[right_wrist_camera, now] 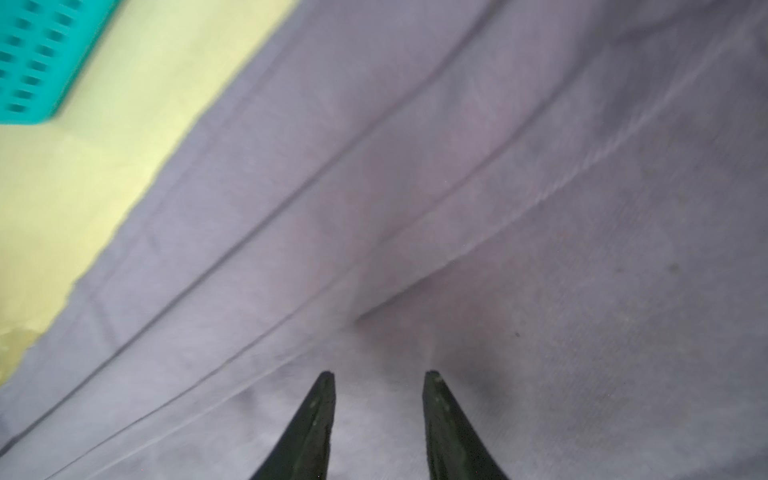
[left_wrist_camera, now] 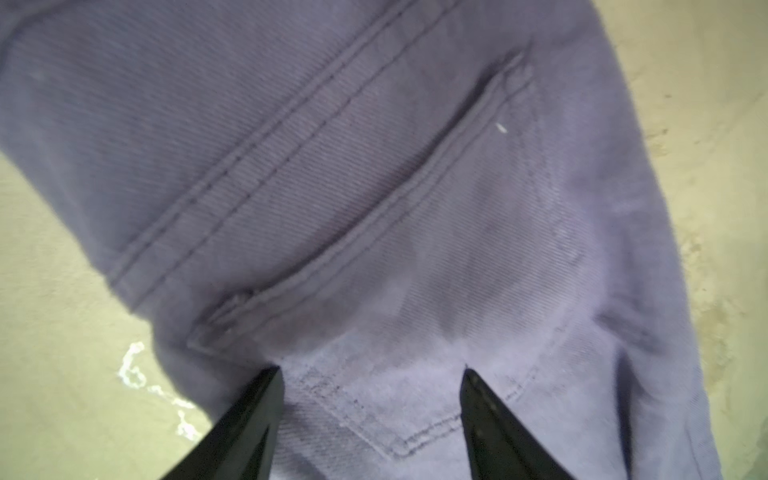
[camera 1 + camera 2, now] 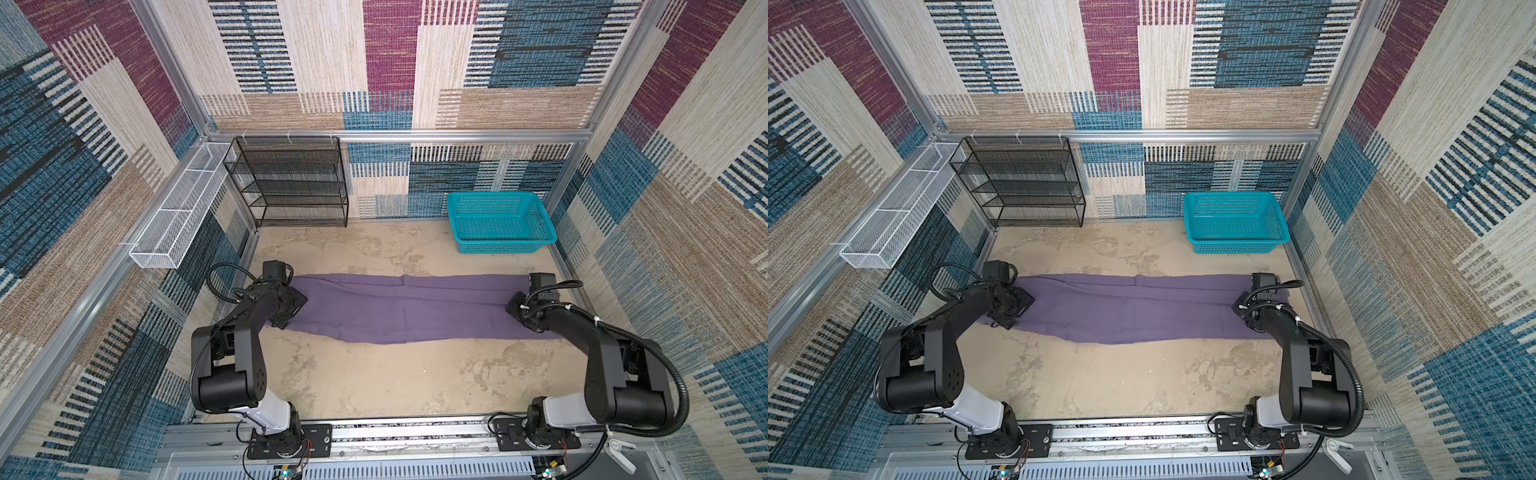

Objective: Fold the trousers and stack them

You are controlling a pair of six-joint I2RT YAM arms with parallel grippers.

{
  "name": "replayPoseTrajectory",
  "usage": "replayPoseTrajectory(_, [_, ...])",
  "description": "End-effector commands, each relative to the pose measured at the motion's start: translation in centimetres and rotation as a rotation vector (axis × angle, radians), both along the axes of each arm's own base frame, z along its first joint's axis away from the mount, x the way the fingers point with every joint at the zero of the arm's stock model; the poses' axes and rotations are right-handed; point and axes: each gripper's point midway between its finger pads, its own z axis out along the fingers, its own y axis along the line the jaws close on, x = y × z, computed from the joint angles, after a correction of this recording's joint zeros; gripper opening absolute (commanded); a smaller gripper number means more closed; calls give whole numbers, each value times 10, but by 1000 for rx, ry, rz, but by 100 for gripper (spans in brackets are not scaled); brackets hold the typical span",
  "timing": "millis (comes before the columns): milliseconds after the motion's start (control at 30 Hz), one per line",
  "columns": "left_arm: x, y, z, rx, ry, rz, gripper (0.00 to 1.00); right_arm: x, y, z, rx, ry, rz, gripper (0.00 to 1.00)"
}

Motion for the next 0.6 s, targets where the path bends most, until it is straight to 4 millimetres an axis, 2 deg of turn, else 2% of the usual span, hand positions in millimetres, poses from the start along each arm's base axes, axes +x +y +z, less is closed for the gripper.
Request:
replayPoseTrajectory(0, [2,6,-2,42,4,-9,71,9,-7,21,-31,-27,13,40])
replayPoseTrajectory(100, [3,11,-4,64,23,-11,71,16,-14,24,-33,-23,17,39])
replayPoseTrajectory(133, [5,11,-5,60,26,-14,70,17,-12,23,-28,-18,29,35])
replayPoseTrajectory(167, [7,10,-5,54,24,-17,69,17,-10,22,-16,-13,41,30])
replayPoseTrajectory(233, [10,9,-7,44,19,-18,64,11,-4,20,12,-10,51,12])
replayPoseTrajectory(300, [13,9,-7,42,16,-19,56,1,1,15,31,3,57,2])
replayPoseTrajectory(433, [15,9,-7,46,20,-22,40,-21,5,-13,52,68,51,0])
replayPoseTrajectory(567, [14,10,-8,51,27,-22,35,-19,1,-30,38,103,36,0])
